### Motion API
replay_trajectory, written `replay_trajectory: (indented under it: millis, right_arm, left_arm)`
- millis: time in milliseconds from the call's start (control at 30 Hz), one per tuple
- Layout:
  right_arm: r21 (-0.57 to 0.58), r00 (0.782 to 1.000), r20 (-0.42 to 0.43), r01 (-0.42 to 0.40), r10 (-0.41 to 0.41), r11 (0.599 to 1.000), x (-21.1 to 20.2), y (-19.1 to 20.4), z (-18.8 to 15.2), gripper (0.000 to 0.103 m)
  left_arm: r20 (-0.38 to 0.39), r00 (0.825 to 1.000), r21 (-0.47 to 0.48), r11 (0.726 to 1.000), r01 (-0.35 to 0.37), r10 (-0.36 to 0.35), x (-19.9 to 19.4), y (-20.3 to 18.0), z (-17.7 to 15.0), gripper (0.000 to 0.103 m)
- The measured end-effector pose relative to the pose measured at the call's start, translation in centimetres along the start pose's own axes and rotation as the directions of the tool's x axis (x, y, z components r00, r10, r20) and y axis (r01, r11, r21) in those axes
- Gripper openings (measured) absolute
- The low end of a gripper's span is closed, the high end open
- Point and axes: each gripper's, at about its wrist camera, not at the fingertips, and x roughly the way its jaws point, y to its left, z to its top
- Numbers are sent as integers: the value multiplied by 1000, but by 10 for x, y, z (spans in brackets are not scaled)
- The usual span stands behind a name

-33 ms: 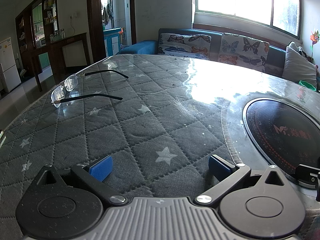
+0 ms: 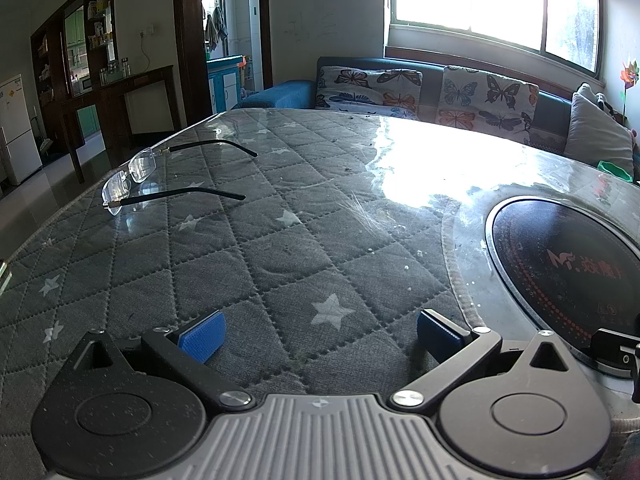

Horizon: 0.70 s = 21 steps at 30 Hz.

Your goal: Fold clothes

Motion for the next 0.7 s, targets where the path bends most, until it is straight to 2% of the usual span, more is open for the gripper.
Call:
replay_trajectory:
  millis: [467, 700]
  right_arm:
    - [6, 1000, 4, -16, 16, 1000, 1, 0, 1, 103]
    - [-3, 1000, 3, -14, 14, 1000, -14, 4, -1, 103]
  left_arm:
    - [-1, 1000, 4, 1000, -2, 2, 1, -3, 0, 103]
    - [2, 1000, 4, 1000, 1, -1, -9, -6, 1, 103]
